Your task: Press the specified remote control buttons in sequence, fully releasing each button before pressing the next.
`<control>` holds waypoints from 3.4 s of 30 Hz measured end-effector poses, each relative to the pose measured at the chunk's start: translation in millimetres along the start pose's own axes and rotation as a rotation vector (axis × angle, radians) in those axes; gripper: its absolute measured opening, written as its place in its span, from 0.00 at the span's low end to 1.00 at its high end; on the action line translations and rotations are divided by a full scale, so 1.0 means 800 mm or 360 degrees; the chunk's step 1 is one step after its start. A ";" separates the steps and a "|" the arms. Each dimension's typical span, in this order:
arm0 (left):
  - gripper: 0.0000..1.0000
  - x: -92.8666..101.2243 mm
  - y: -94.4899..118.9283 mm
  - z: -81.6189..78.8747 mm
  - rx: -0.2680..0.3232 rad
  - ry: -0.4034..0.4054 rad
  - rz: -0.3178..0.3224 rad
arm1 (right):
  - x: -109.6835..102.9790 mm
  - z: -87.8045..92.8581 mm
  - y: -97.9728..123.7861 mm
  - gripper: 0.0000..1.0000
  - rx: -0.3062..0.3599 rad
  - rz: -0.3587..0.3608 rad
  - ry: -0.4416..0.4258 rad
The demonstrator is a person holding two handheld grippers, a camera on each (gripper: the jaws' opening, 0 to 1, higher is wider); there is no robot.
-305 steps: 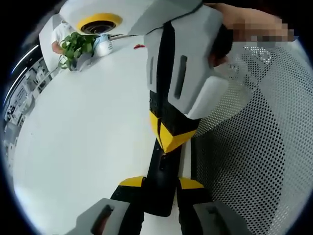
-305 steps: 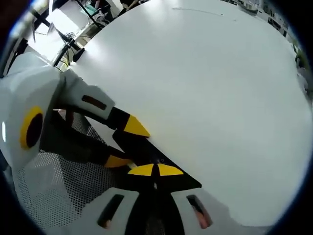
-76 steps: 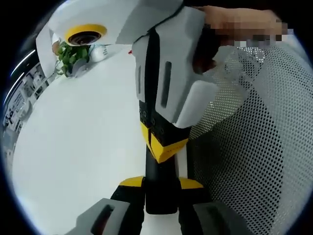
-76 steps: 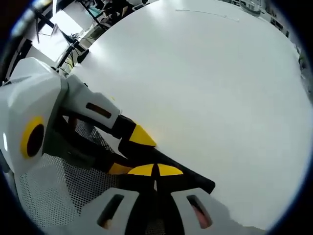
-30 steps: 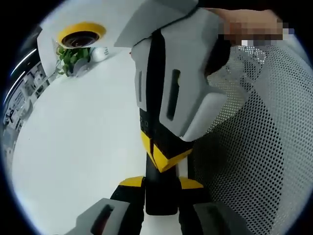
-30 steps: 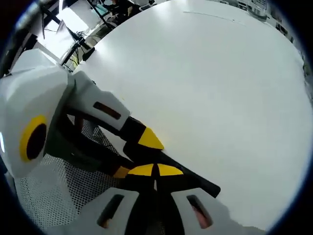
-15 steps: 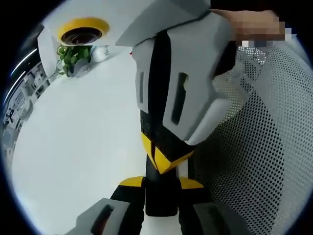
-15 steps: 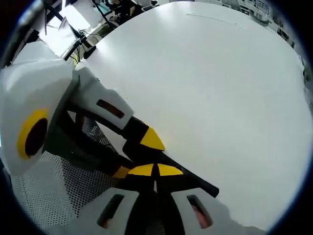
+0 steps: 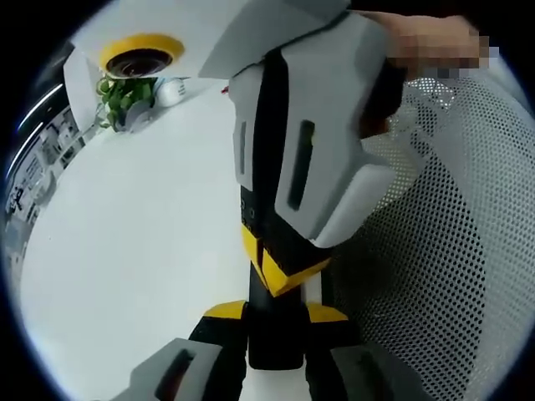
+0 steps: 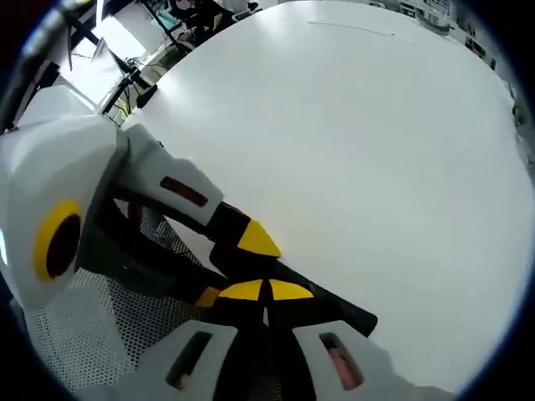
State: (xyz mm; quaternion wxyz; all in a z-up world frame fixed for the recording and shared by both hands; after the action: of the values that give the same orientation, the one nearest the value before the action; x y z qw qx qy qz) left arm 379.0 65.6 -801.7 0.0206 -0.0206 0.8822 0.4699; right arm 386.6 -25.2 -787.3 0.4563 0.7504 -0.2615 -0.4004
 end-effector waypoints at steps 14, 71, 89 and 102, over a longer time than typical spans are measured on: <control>0.25 0.000 -0.001 -0.002 -0.0017 -0.0009 0.0000 | 0.026 -0.007 0.048 0.00 0.0242 -0.0122 -0.0305; 0.25 -0.001 -0.001 -0.002 -0.0018 -0.0005 -0.0004 | 0.022 0.064 0.245 0.93 0.1878 0.0860 -0.0079; 0.25 -0.002 -0.003 -0.002 0.0003 0.0028 -0.0022 | 0.033 0.071 0.238 0.95 0.1794 0.0849 -0.0184; 0.25 -0.004 -0.004 -0.003 -0.0008 0.0051 -0.0033 | 0.039 0.076 0.236 0.84 0.1732 0.0937 -0.0209</control>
State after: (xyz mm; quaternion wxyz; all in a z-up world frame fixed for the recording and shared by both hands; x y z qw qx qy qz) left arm 382.1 61.5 -803.0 0.0112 -0.0374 0.8810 0.4715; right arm 347.7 -162.2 -645.6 0.0828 0.7455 -0.6517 -0.1124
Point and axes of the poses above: the point that each gripper's makers call its tool centre point, and the gripper's own axes: y roughly backward along the fingers, x roughly to its right, z roughly out of its underside, the point moved 9 cm from there along y, roughly backward along the fingers, and after that the axes turned 7 degrees about -y, right-handed, at the moved point
